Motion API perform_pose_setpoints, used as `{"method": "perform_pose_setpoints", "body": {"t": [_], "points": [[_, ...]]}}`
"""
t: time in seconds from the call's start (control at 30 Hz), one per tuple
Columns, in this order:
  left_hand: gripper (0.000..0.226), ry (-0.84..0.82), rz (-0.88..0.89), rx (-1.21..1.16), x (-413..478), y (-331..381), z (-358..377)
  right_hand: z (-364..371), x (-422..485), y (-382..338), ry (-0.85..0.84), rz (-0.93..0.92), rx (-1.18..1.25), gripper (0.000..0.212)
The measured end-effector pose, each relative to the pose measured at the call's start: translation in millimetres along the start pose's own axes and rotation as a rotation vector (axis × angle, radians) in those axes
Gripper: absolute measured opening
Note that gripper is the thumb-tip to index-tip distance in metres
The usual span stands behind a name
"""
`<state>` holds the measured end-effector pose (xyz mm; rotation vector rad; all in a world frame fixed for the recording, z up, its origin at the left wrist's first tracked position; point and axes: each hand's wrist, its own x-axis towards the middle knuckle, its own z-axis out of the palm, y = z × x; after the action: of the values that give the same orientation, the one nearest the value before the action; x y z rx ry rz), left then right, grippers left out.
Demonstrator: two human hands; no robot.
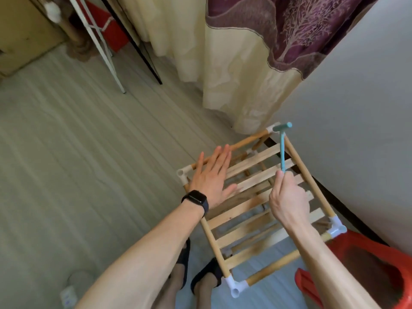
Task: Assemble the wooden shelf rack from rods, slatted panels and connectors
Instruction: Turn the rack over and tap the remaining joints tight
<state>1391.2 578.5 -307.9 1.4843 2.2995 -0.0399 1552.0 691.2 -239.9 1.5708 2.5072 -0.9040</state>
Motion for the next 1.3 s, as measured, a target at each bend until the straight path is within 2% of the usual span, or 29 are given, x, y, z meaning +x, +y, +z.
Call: {"method": "perform_pose_setpoints", "body": {"t": [0.07,0.13,0.2,0.27,0.4,0.57,0.77,0.87,0.9,1.03,1.13,1.3], "points": [[0.09,0.127,-0.179,-0.116,-43.2,-0.3,18.0,6.6,-27.7,-2.9,-0.081,-0.054,0.052,0.036],[0.092,0.174,-0.387,-0.252,-89.3,0.3,38.3,19.0,-53.8,-6.3,-0.204,-0.104,0.043,0.037],[0.091,0.088,-0.511,-0.382,-120.1,2.4,53.3,34.5,-70.9,-8.4,-0.292,-0.142,-0.01,0.038],[0.086,0.012,-0.559,-0.514,-128.6,10.2,60.0,45.8,-77.0,-15.7,-0.344,-0.183,-0.058,0.038],[0.081,0.008,-0.605,-0.68,-111.4,16.5,54.2,47.6,-67.0,-44.6,-0.285,-0.318,-0.017,0.038],[0.068,-0.002,-0.507,-0.58,-99.9,-17.0,44.5,41.7,-54.5,-72.9,-0.079,-0.421,0.11,0.033],[0.065,-0.039,-0.484,-0.505,-93.4,-20.9,39.6,56.0,-46.6,-87.4,-0.1,-0.329,0.091,0.038],[0.064,-0.045,-0.491,-0.508,-93.7,-19.1,39.0,68.5,-38.0,-90.8,-0.241,-0.232,-0.26,0.037],[0.064,-0.054,-0.49,-0.497,-94.3,-18.8,39.4,71.8,-37.1,-89.6,-0.242,-0.216,-0.281,0.037],[0.063,-0.056,-0.493,-0.486,-92.7,-22.5,38.1,69.1,-42.3,-92.5,-0.186,-0.289,-0.121,0.034],[0.065,-0.066,-0.476,-0.461,-94.8,-20.6,39.0,69.8,-36.9,-93.0,-0.286,-0.219,-0.308,0.036],[0.068,-0.059,-0.484,-0.476,-93.4,-21.4,38.4,59.9,-46.0,-98.3,-0.119,-0.33,0.149,0.043]]}}
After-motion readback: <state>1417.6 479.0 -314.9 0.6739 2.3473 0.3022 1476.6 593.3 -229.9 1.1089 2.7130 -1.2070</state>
